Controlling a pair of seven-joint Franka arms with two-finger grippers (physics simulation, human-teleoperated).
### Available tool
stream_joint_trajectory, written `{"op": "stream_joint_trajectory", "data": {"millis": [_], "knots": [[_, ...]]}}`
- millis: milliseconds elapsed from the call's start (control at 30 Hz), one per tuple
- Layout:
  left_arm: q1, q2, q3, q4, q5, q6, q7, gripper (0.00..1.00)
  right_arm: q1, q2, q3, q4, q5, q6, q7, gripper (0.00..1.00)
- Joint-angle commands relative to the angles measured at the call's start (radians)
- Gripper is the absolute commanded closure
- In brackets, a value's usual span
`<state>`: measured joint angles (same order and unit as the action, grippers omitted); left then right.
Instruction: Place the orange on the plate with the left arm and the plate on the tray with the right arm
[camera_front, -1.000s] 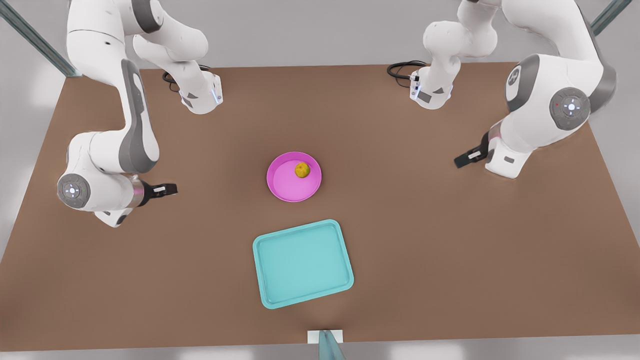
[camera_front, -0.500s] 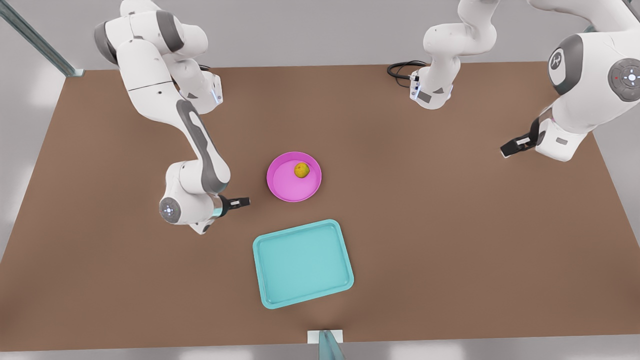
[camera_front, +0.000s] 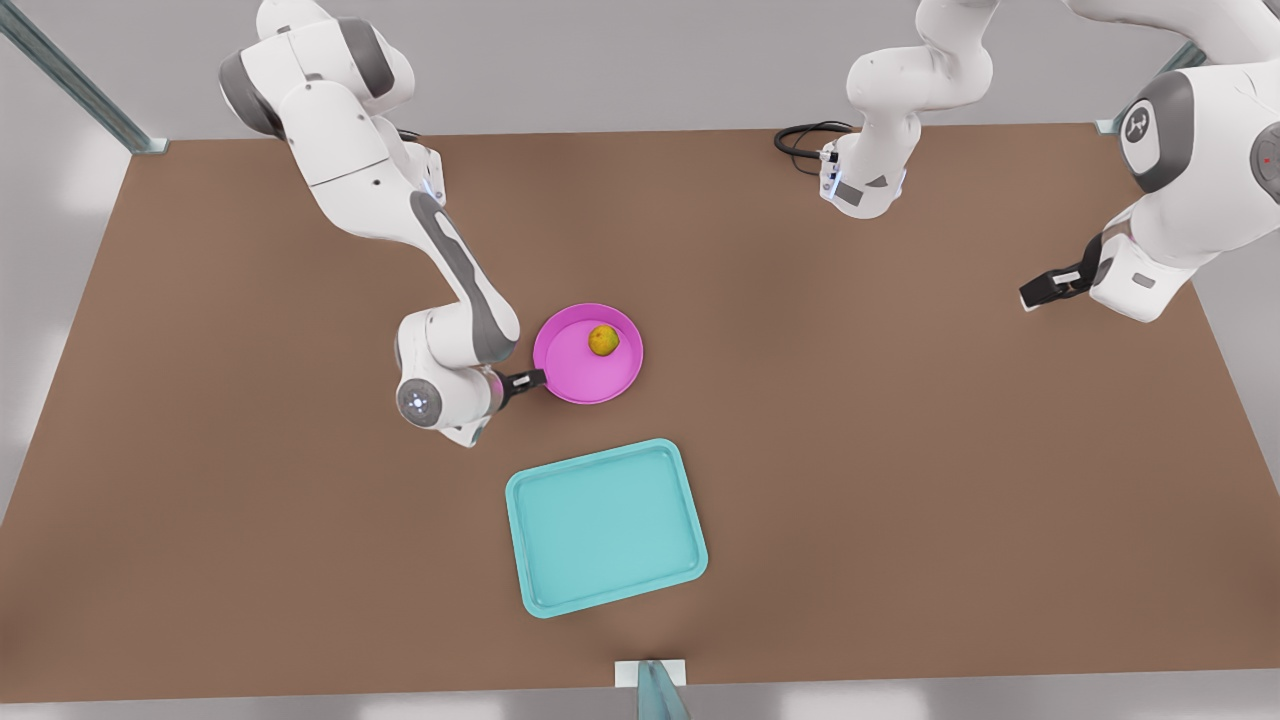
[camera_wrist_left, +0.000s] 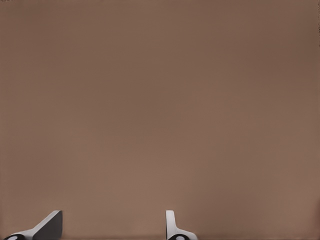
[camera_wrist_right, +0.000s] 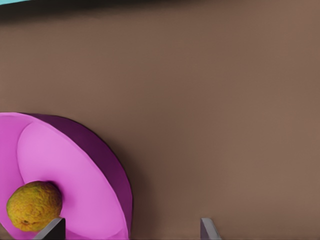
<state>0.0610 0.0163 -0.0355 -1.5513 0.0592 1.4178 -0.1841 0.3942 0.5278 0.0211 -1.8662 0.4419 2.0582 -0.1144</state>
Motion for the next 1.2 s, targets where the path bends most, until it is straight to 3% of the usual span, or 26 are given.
{"op": "stream_joint_trajectory", "data": {"millis": [0, 400, 433, 467, 500, 600, 700, 1033, 1167], "knots": [[-0.121, -0.001, -0.001, 0.000, 0.001, 0.000, 0.101, 0.00, 0.002, 0.003, 0.000, -0.007, 0.001, 0.000, -0.077, 0.00], [-0.121, 0.001, -0.001, 0.000, 0.001, 0.003, 0.103, 0.00, 0.032, 0.073, 0.013, 0.004, 0.001, -0.001, -0.076, 0.00], [-0.121, 0.001, -0.001, 0.000, 0.001, 0.001, 0.103, 0.00, 0.032, 0.078, 0.014, 0.007, 0.001, -0.001, -0.076, 0.05], [-0.121, 0.001, -0.001, 0.002, 0.001, 0.001, 0.103, 0.00, 0.032, 0.080, 0.014, 0.007, 0.001, 0.000, -0.076, 0.22], [-0.121, 0.001, -0.001, 0.000, 0.001, 0.001, 0.103, 0.00, 0.034, 0.083, 0.014, 0.009, 0.000, 0.002, -0.076, 0.28], [-0.121, 0.001, -0.001, 0.000, 0.001, 0.000, 0.103, 0.00, 0.034, 0.090, 0.016, 0.018, 0.000, -0.001, -0.076, 0.34], [-0.121, 0.001, -0.001, 0.000, 0.001, 0.000, 0.103, 0.00, 0.032, 0.092, 0.014, 0.024, 0.000, -0.004, -0.076, 0.49], [-0.119, 0.004, 0.000, 0.000, 0.001, 0.004, 0.103, 0.00, 0.028, 0.092, 0.014, 0.047, 0.000, -0.047, -0.076, 0.73], [-0.119, 0.002, 0.000, 0.002, 0.002, 0.003, 0.104, 0.00, 0.028, 0.106, 0.014, 0.053, -0.002, -0.044, -0.077, 0.74]]}}
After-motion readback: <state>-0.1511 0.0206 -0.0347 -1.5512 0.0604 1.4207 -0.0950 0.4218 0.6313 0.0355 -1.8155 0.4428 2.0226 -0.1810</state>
